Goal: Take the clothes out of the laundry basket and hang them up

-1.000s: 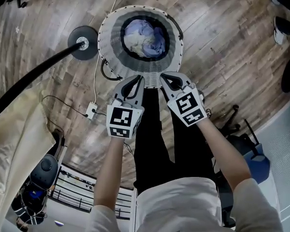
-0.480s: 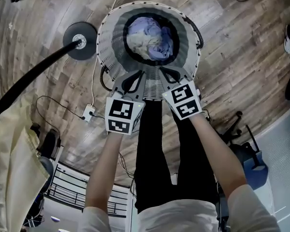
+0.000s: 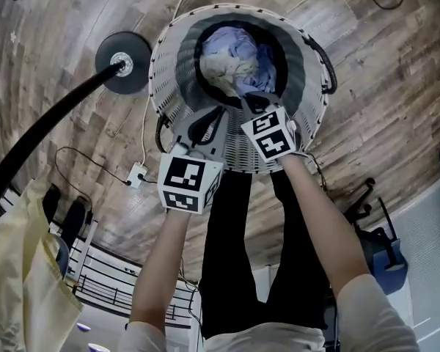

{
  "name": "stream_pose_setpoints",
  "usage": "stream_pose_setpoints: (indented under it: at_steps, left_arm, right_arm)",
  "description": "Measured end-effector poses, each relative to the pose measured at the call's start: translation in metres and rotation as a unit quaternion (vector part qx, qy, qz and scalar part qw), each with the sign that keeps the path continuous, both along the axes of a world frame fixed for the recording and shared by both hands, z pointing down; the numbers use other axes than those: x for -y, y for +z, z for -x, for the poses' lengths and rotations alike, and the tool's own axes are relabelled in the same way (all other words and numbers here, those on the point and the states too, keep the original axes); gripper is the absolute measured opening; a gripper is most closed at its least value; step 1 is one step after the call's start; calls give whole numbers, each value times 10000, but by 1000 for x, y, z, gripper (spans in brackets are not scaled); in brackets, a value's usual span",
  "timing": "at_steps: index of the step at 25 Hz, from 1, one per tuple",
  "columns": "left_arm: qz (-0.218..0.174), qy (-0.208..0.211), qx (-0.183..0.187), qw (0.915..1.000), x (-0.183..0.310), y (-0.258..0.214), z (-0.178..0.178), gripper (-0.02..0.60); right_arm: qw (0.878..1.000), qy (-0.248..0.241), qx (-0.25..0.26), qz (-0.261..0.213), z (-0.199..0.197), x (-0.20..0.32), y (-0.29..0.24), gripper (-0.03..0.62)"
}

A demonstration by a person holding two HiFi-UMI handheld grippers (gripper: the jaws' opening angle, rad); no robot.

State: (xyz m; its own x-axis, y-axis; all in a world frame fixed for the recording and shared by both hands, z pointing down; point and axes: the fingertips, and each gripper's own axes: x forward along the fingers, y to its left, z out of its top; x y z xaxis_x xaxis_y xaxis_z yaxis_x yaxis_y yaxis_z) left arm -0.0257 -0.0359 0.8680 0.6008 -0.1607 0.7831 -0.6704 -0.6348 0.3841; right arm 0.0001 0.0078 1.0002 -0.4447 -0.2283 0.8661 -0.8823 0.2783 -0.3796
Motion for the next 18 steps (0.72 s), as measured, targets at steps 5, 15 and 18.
stream_pose_setpoints:
  at_steps: [5, 15, 18]
  left_arm:
    - [123, -247, -115, 9996, 15, 14, 2, 35]
    - [205, -237, -177, 9994, 22, 33, 7, 35]
    - [212, -316, -220, 9990, 26, 35, 8, 35]
  right_arm:
    - [9997, -59, -148, 177, 6, 4, 43, 29]
    - [9965, -259, -384, 693, 6, -11, 116, 64]
    - [9963, -223, -378, 745, 8, -12, 135, 71]
